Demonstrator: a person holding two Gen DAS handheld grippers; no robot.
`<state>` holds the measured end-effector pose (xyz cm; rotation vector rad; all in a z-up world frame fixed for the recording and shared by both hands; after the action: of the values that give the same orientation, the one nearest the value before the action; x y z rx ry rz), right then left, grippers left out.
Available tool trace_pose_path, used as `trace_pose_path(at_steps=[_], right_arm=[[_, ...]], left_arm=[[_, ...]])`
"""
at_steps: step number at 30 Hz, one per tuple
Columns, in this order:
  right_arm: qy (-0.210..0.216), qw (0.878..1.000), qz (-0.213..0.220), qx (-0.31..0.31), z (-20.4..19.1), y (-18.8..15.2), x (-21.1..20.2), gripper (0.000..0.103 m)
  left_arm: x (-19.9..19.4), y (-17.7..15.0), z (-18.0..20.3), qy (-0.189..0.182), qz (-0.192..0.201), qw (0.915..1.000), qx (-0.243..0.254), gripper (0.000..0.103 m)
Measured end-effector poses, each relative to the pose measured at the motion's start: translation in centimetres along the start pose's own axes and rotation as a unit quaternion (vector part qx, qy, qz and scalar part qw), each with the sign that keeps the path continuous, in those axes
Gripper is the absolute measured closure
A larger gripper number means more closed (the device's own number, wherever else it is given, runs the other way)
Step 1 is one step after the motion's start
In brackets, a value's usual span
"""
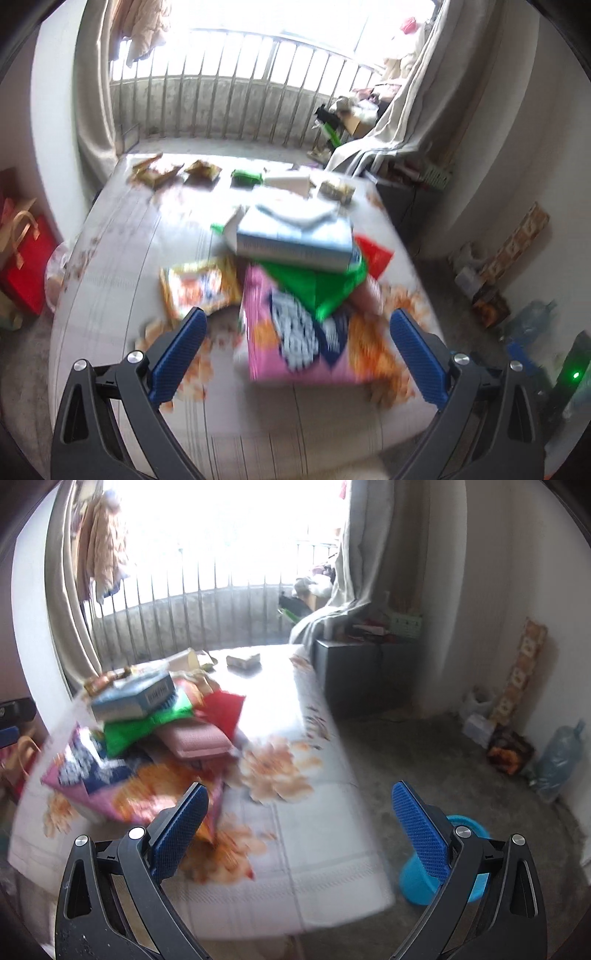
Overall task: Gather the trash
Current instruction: 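Reach the left tool to the clear plastic wrapper while the right tool reaches the white paper cup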
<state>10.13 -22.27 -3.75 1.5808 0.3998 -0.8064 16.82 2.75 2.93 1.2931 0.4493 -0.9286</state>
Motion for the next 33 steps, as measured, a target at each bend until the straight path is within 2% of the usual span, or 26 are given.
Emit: trace_pose_path(at_steps=[4, 6, 9, 13, 15, 18, 20, 23, 25, 26, 27, 29, 31, 33], right_arm=[[0.021, 1.000, -0.003, 0.016, -0.2, 2.1, 1.3, 0.008], [0.037, 0.999, -0.002, 0.024, -0.1, 3.3, 1.8, 0.008], [0.074, 0.996, -0.007, 0.043, -0.2, 5.1, 2.7, 0.008], [0.133, 0.989, -0.018, 0.060, -0.6, 7.9, 4.3, 0.008], [0.170, 0.983, -0.022, 0.068, -0.9, 9.9, 5.1, 0.008], [0.232, 0.969, -0.037, 0.075, -2.2, 13.5, 6.8, 0.008], [0.275, 0.956, -0.065, 0.080, -3.4, 15.4, 8.4, 0.008], [0.365, 0.919, -0.120, 0.094, -6.5, 18.2, 11.2, 0.008], [0.406, 0.894, -0.157, 0.105, -8.6, 19.7, 13.1, 0.010], [0.421, 0.884, -0.171, 0.107, -9.8, 20.3, 14.0, 0.012], [0.431, 0.877, -0.185, 0.109, -10.9, 21.0, 15.1, 0.013], [0.440, 0.867, -0.206, 0.113, -12.5, 21.6, 16.9, 0.017], [0.449, 0.852, -0.241, 0.123, -14.4, 21.9, 19.2, 0.021], [0.448, 0.843, -0.269, 0.128, -15.5, 21.7, 21.1, 0.024]], left_arm=[[0.5, 4.0, 0.4, -0.014, 0.022, 0.9993, 0.026, 0.006], [1.4, 5.8, 1.2, -0.018, 0.023, 0.9981, 0.055, 0.006], [4.1, 8.1, 2.0, -0.033, -0.005, 0.9955, 0.089, 0.006], [7.7, 9.9, 2.3, -0.035, -0.043, 0.9928, 0.106, 0.007], [9.2, 11.1, 1.9, -0.041, -0.057, 0.9927, 0.097, 0.010], [11.3, 12.8, 0.5, -0.056, -0.087, 0.9929, 0.058, 0.016], [12.6, 14.3, -1.1, -0.077, -0.116, 0.9903, -0.001, 0.020], [14.7, 15.8, -2.8, -0.124, -0.160, 0.9758, -0.082, 0.025], [16.1, 16.2, -3.6, -0.142, -0.188, 0.9635, -0.128, 0.029], [17.1, 16.4, -4.1, -0.151, -0.206, 0.9544, -0.155, 0.032], [18.1, 16.6, -4.6, -0.152, -0.220, 0.9470, -0.179, 0.034], [19.4, 16.8, -5.4, -0.147, -0.236, 0.9390, -0.202, 0.038], [20.7, 16.9, -6.5, -0.135, -0.251, 0.9312, -0.228, 0.041], [21.8, 16.7, -7.3, -0.134, -0.269, 0.9194, -0.254, 0.046]])
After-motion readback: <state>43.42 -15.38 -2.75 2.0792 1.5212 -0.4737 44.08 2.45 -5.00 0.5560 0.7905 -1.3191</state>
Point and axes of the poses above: each gripper's, at about its wrist camera, not at the fingertips, and x roughly the way its jaws point, z to its right, y to its top, the point moved 8 cm from there along x, roughly the way its jaws point, and after that the axes turned 7 degrees about -z, right-handed, at the moved point
